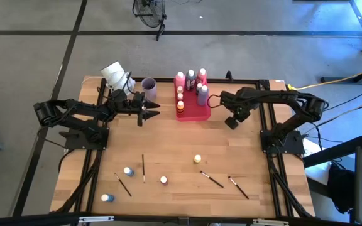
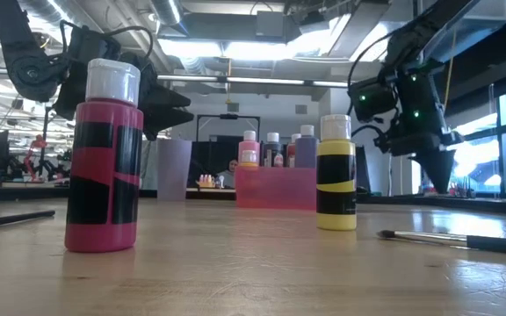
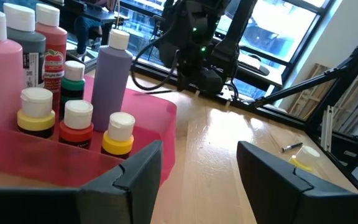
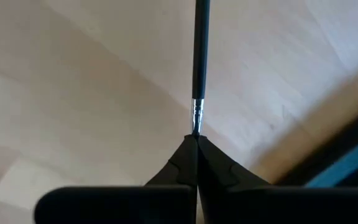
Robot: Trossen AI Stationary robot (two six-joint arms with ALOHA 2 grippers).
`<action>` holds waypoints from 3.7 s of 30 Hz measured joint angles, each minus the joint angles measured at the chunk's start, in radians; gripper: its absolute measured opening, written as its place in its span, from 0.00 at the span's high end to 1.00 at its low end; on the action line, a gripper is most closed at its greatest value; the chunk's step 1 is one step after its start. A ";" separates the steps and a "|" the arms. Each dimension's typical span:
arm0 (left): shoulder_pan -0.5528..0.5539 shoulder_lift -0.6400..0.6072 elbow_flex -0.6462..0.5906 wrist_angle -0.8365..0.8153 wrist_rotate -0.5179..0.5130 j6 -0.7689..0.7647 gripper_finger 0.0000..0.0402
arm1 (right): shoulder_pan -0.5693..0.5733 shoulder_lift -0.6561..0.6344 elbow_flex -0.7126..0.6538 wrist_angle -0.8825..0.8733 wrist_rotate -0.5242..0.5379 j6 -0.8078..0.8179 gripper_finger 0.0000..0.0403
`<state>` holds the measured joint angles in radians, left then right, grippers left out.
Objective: Pick & Place Paint Supplies
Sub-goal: Put the black paint brush into the purple cup
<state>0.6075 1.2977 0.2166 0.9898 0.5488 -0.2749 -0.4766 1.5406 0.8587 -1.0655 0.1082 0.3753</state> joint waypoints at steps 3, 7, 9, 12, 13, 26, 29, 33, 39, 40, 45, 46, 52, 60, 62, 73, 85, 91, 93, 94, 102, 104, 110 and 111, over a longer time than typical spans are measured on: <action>0.000 0.000 0.000 0.008 0.000 0.003 0.50 | 0.029 -0.001 0.028 -0.063 0.000 0.024 1.00; -0.017 0.000 0.000 0.055 0.000 0.049 0.50 | 0.080 -0.002 0.074 -0.111 -0.071 0.036 1.00; -0.038 0.000 0.000 0.090 0.002 0.083 0.50 | 0.108 -0.002 0.113 -0.160 -0.115 0.048 1.00; -0.080 0.000 0.000 0.154 0.003 0.147 0.50 | 0.155 -0.002 0.192 -0.295 -0.159 0.086 1.00; -0.093 0.000 0.000 0.177 0.003 0.162 0.50 | 0.172 -0.002 0.222 -0.349 -0.171 0.097 1.00; -0.195 0.000 -0.001 0.270 0.003 0.268 0.50 | 0.433 -0.010 0.581 -0.489 -0.361 0.184 1.00; -0.264 0.000 -0.001 0.282 0.004 0.339 0.50 | 0.485 -0.010 0.628 -0.441 -0.305 0.218 1.00; -0.387 0.000 -0.001 0.351 -0.020 0.448 0.52 | 0.534 -0.010 0.658 -0.310 -0.186 0.224 1.00; -0.527 0.000 -0.001 0.454 -0.230 0.485 0.54 | 0.604 -0.010 0.661 -0.066 0.015 0.118 1.00; -0.540 0.000 -0.001 0.459 -0.271 0.471 0.54 | 0.616 -0.010 0.661 -0.030 0.041 0.100 1.00; -0.562 0.000 -0.001 0.497 -0.360 0.370 0.54 | 0.676 -0.010 0.661 0.100 0.168 0.009 1.00; -0.562 0.000 -0.001 0.508 -0.360 0.345 0.54 | 0.688 -0.009 0.661 0.121 0.192 -0.006 1.00; -0.562 -0.001 0.000 0.571 -0.372 0.207 0.54 | 0.732 0.035 0.662 0.251 0.282 -0.105 1.00; -0.590 -0.007 0.000 0.568 -0.319 0.429 0.54 | 0.734 0.132 0.661 0.202 0.189 -0.010 1.00; -0.620 -0.010 0.000 0.572 -0.345 0.521 0.54 | 0.734 0.149 0.661 0.216 0.122 0.047 1.00; -0.916 -0.027 0.058 0.359 -0.883 1.120 0.54 | 0.725 0.171 0.661 0.372 0.063 0.119 1.00; -1.173 -0.027 0.196 0.087 -1.485 1.639 0.54 | 0.654 0.171 0.661 0.378 0.014 0.117 1.00; -1.185 -0.026 0.229 -0.046 -1.500 1.835 0.54 | 0.629 0.171 0.661 0.428 -0.013 0.138 1.00; -1.179 -0.024 0.241 -0.060 -1.497 1.898 0.54 | 0.627 0.171 0.661 0.441 -0.020 0.141 1.00; -1.175 -0.021 0.247 -0.060 -1.496 1.924 0.54 | 0.627 0.171 0.661 0.444 -0.028 0.142 1.00; -1.124 -0.005 0.276 -0.081 -1.427 2.156 0.54 | 0.626 0.171 0.661 0.450 -0.060 0.164 1.00; -1.108 -0.005 0.277 -0.082 -1.418 2.190 0.54 | 0.626 0.171 0.661 0.450 -0.061 0.164 1.00; -1.056 -0.005 0.277 -0.094 -1.404 2.196 0.54 | 0.626 0.171 0.661 0.450 -0.061 0.165 1.00; -1.047 -0.005 0.277 -0.100 -1.387 2.176 0.54 | 0.626 0.171 0.661 0.450 -0.064 0.168 1.00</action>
<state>-0.4397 1.2930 0.4938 0.8897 -0.8385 1.9012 0.1497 1.7111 1.5196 -0.6159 0.0447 0.5435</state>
